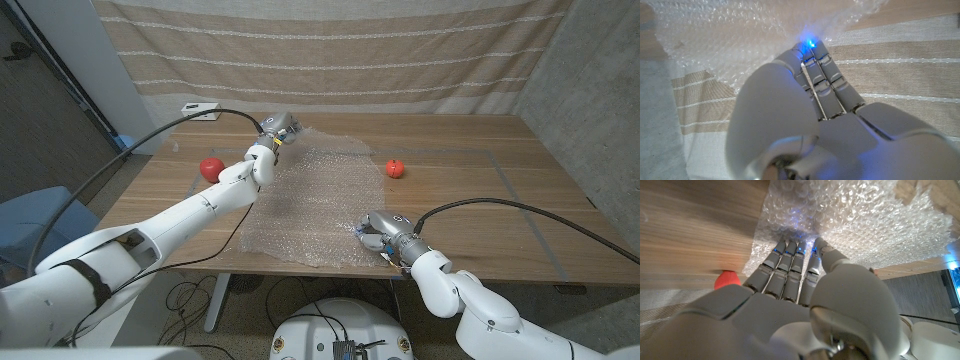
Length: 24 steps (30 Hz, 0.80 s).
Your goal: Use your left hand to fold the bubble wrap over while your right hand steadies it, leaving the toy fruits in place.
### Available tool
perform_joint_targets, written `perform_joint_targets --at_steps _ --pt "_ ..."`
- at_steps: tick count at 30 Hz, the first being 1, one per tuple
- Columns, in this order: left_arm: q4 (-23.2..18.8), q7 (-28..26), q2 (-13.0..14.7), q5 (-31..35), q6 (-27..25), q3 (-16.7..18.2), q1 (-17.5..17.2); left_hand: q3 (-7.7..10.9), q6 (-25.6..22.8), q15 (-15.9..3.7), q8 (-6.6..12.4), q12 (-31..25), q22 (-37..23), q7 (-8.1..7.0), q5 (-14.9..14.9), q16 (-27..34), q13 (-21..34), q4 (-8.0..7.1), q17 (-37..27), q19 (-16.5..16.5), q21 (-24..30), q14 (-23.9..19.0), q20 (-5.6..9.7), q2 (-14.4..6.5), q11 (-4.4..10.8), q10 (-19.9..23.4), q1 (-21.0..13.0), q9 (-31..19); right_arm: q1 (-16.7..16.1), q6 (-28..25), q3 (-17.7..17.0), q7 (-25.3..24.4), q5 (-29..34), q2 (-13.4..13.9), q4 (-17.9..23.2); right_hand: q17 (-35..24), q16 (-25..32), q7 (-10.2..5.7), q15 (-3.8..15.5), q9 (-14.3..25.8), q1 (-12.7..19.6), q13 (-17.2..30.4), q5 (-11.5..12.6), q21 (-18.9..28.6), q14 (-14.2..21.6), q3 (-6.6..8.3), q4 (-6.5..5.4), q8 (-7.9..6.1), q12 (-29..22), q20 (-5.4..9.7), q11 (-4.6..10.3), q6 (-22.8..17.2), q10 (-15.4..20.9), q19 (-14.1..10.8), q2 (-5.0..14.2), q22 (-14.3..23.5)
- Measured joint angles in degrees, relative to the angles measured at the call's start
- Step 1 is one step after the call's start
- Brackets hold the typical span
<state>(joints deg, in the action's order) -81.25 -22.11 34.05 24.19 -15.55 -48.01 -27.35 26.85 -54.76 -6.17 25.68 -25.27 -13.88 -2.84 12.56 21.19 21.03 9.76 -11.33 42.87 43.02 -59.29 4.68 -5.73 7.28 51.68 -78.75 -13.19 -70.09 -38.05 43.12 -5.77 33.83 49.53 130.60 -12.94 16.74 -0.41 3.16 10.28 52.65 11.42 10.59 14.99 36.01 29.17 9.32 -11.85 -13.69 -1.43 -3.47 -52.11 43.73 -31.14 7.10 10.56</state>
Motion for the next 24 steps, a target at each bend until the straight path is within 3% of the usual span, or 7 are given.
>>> perform_joint_targets --at_steps 7,17,18,22,23,24 --pt "-5.10 1.70 2.09 1.59 1.57 1.55 -2.26 -2.90 -0.76 -0.63 0.45 0.00 -2.16 -0.73 0.48 3.85 1.66 0.14 0.00 -6.19 3.03 0.64 -1.13 -0.10 -0.09 0.72 -0.98 0.00 0.14 0.63 -0.18 -0.40 -0.55 0.42 -0.26 0.16 0.00 0.00 0.00 0.00 -0.25 0.00 0.00 0.01 0.00 0.00 0.00 0.00 0.00 0.00 0.00 0.00 0.00 0.00 -0.25 0.12" --pt "-10.48 3.30 4.29 3.58 2.39 3.51 -5.20 -4.23 -1.43 -1.33 0.49 0.29 -3.32 -0.20 1.37 4.36 2.79 0.19 0.00 -8.30 5.56 1.36 -1.41 -0.54 -0.11 1.32 -1.89 0.01 0.39 1.40 -0.18 -0.65 -0.85 0.68 -0.76 -0.01 0.00 0.00 0.00 0.00 -0.25 0.01 0.00 0.01 0.00 0.00 0.00 0.21 0.00 0.01 -0.21 0.01 0.21 0.01 -0.25 0.04" --pt "-12.86 3.30 5.31 3.73 2.48 4.53 -6.76 -4.24 -1.43 -1.33 0.77 0.29 -3.49 -0.20 1.44 4.36 2.89 0.19 0.00 -8.30 5.63 1.36 -1.41 -0.69 -0.11 1.32 -2.05 0.01 0.42 1.72 -0.15 -0.71 -0.92 0.68 -0.81 -0.01 0.00 0.00 0.00 0.00 -0.25 0.01 0.00 0.01 0.00 0.00 0.00 0.21 0.00 0.01 -0.21 0.00 0.21 0.01 -0.25 0.03" --pt "-13.22 3.11 5.48 4.24 3.36 4.71 -7.01 -4.53 -2.07 -1.33 0.89 0.29 -3.57 -0.02 1.86 4.37 3.23 0.33 0.00 -8.37 6.58 1.36 -1.34 -0.61 0.22 1.64 -2.13 0.01 0.57 1.76 0.02 -0.72 -0.92 0.69 -1.06 0.10 0.00 0.31 0.00 0.00 -0.27 0.01 0.00 0.01 0.00 0.00 0.00 0.20 0.00 0.01 -0.20 -0.30 0.21 0.01 -0.21 0.02" --pt "-13.22 2.85 7.30 4.31 3.74 4.71 -10.20 -4.53 -2.15 -1.33 0.89 0.29 -3.70 -0.10 2.02 4.37 3.28 0.34 0.00 -8.67 6.79 1.36 -1.34 -0.55 0.33 1.77 -2.49 -0.04 0.63 2.12 0.06 -0.72 -0.93 0.68 -1.14 0.17 0.00 0.31 0.00 -0.01 -0.43 0.01 0.00 0.01 0.00 0.00 0.00 0.20 0.23 0.01 -0.20 -0.30 0.21 0.01 -0.06 0.02" --pt "-17.56 2.56 7.71 4.35 4.18 7.37 -10.96 -4.54 -2.15 -1.33 0.89 0.29 -3.80 -0.10 2.12 4.37 3.45 0.34 0.00 -8.91 7.01 1.36 -1.40 -0.55 0.40 1.88 -2.49 -0.19 0.70 2.15 0.13 -0.75 -0.93 0.65 -1.23 0.20 0.00 0.31 0.00 -0.01 -0.42 0.02 0.00 0.01 0.00 0.00 0.00 0.20 0.38 0.01 -0.20 -0.30 0.21 0.01 -0.06 0.02"
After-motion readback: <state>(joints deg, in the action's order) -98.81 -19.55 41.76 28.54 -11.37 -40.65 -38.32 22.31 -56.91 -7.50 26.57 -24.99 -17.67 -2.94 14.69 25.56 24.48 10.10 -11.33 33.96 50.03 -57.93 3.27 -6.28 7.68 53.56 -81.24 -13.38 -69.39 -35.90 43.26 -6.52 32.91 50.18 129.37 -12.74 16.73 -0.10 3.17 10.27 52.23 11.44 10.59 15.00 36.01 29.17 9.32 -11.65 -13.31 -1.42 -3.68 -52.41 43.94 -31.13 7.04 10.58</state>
